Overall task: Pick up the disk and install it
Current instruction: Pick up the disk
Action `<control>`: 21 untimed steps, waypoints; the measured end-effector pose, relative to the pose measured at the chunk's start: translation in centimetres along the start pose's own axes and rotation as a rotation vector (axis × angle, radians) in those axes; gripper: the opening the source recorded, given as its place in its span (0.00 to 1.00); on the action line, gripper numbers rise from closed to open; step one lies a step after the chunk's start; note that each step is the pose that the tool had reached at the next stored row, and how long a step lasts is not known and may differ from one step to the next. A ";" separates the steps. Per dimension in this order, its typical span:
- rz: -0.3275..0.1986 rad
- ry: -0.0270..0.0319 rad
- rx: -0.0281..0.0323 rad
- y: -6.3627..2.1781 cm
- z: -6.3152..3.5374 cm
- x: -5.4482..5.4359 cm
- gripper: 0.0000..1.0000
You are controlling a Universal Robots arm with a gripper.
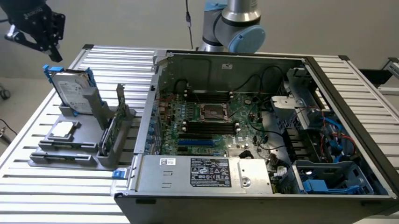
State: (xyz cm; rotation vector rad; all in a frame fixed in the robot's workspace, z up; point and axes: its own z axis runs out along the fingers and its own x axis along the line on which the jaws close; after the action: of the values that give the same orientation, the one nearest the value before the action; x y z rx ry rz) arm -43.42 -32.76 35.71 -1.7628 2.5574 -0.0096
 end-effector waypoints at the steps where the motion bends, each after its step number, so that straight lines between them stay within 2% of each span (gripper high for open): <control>1: -0.018 -0.0004 -0.0005 0.00 0.00 0.0 0.11; 16: -0.291 -0.0074 -0.0075 0.00 0.14 0.0 0.11; 21: -0.338 -0.0089 -0.0090 0.09 0.19 0.0 0.11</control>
State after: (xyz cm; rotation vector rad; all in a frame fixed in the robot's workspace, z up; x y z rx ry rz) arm -43.50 -32.71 35.51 -2.1682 2.2233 0.0006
